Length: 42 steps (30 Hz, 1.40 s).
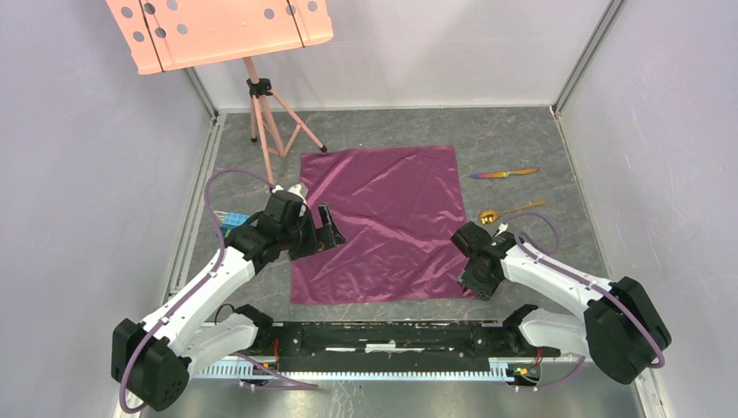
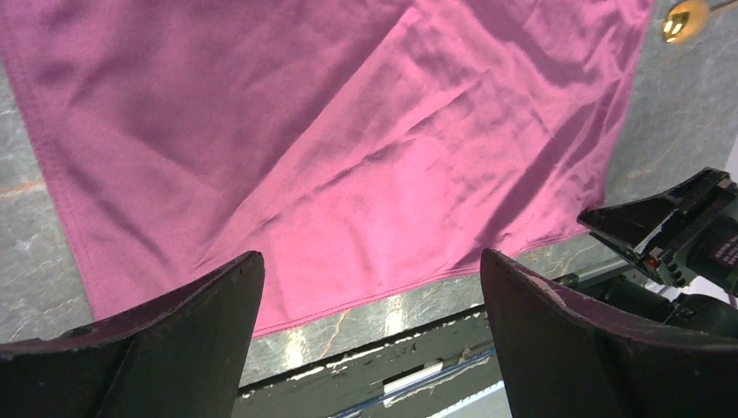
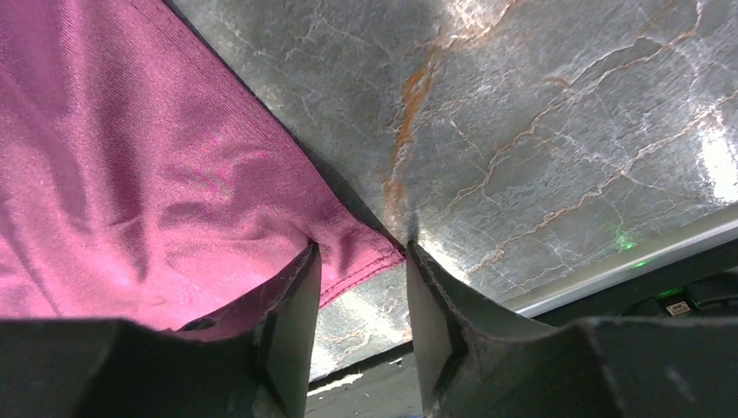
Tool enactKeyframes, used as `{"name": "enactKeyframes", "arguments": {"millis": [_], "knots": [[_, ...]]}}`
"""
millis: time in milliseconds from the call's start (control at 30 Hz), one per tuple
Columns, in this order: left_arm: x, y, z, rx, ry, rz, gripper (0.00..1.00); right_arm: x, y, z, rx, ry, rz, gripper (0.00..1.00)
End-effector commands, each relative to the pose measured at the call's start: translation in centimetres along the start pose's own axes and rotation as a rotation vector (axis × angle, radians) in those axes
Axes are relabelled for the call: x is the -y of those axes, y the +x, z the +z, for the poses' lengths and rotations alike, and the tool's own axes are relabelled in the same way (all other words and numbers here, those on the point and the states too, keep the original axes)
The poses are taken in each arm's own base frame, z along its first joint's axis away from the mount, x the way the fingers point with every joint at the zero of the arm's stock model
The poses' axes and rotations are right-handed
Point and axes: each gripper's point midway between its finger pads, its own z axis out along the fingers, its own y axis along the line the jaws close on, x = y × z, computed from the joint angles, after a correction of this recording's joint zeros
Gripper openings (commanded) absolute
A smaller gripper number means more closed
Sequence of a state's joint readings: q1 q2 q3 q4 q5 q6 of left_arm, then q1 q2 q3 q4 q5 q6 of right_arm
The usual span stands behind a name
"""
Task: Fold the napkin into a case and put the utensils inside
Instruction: Pick up the flattened napkin from the center of the board.
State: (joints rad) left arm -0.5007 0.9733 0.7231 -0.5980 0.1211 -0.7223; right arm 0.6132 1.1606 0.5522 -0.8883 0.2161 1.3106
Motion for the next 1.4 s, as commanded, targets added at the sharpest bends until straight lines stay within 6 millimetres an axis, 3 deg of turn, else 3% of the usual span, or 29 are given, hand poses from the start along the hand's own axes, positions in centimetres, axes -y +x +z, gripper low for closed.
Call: {"name": "enactKeyframes", "arguments": {"millis": [0,200,367,533,800,900,1133,1367], "knots": [[0.3,-0.6,-1.3,0.007,-0.024,0.006,1.0,0.2,-0.4,1.0,0.04,0.017,0.029,0.44],[-1.2,0.8,-1.6,-0.006,-0.12,-0.053,1.0,0.8,-0.3,2.1,0.066,-0.001,0.051,0.24],[-3.0,2.6,-1.5,-0.051,-0.282,-0.057,0.99,0.3,-1.0,2.5,0.117,-0.064,0.059,0.0],[-3.3,3.5,-1.5,-0.038,-0.29,-0.166,0.96,0.1,-1.0,2.4,0.125,-0.108,0.05,0.0],[-7.7,6.4,-2.7,-0.006,-0.541,-0.435,0.67,-0.1,-1.7,1.8,0.152,-0.109,0.034,0.0],[-9.8,6.7,-2.8,0.025,-0.666,-0.462,0.64,0.0,-1.9,1.8,0.167,-0.118,0.045,0.0],[-12.6,8.8,-2.6,0.028,-0.799,-0.548,0.54,-0.7,-2.5,1.3,0.187,-0.142,0.025,0.0],[-13.3,9.3,-1.6,0.026,-0.8,-0.537,0.55,-0.5,-2.1,1.7,0.171,-0.14,0.025,0.0]]}}
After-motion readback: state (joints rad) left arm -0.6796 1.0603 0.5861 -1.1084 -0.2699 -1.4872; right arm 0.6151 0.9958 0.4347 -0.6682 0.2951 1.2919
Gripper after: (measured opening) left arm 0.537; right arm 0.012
